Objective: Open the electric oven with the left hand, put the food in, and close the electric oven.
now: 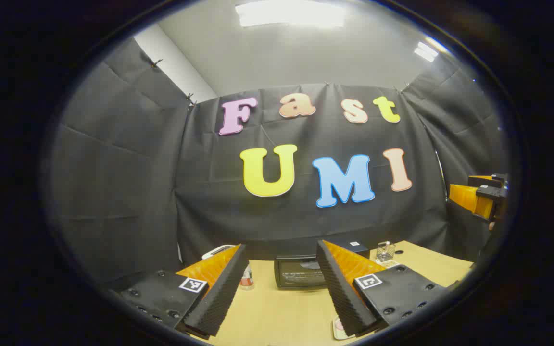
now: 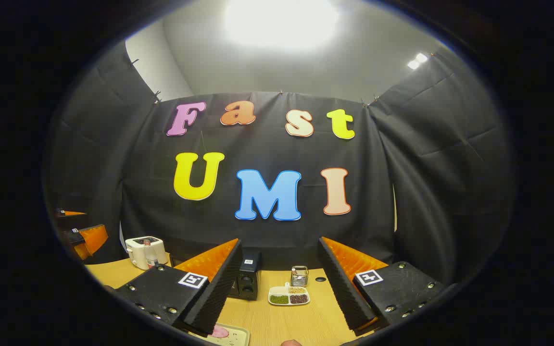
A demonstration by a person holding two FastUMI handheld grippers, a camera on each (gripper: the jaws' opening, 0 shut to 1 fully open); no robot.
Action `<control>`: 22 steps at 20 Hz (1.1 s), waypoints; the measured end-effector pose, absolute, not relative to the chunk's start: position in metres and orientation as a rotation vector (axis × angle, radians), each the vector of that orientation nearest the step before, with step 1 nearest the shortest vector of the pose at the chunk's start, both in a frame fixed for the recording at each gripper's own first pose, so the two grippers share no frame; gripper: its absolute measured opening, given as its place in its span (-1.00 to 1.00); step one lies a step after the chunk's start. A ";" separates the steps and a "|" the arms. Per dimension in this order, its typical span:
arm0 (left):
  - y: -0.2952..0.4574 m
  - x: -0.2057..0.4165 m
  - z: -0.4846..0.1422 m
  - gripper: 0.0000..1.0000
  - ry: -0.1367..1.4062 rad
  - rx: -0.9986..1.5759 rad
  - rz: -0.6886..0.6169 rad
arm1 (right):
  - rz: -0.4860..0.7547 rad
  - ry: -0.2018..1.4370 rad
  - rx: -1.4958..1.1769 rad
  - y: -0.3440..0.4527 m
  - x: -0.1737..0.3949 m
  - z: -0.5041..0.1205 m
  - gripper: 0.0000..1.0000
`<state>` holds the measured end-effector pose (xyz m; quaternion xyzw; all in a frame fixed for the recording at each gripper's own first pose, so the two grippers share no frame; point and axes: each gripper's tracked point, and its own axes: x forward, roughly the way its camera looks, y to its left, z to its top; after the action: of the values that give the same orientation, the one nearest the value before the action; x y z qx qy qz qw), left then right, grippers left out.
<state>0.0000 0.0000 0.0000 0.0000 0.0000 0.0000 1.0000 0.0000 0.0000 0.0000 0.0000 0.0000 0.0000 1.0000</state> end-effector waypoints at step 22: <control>-0.043 0.005 -0.001 0.95 0.003 -0.017 -0.013 | 0.020 0.013 0.011 -0.026 0.001 -0.016 0.93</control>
<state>0.0048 -0.0430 -0.0006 -0.0083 0.0015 -0.0063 0.9999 0.0007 -0.0264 -0.0162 0.0053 0.0067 0.0098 0.9999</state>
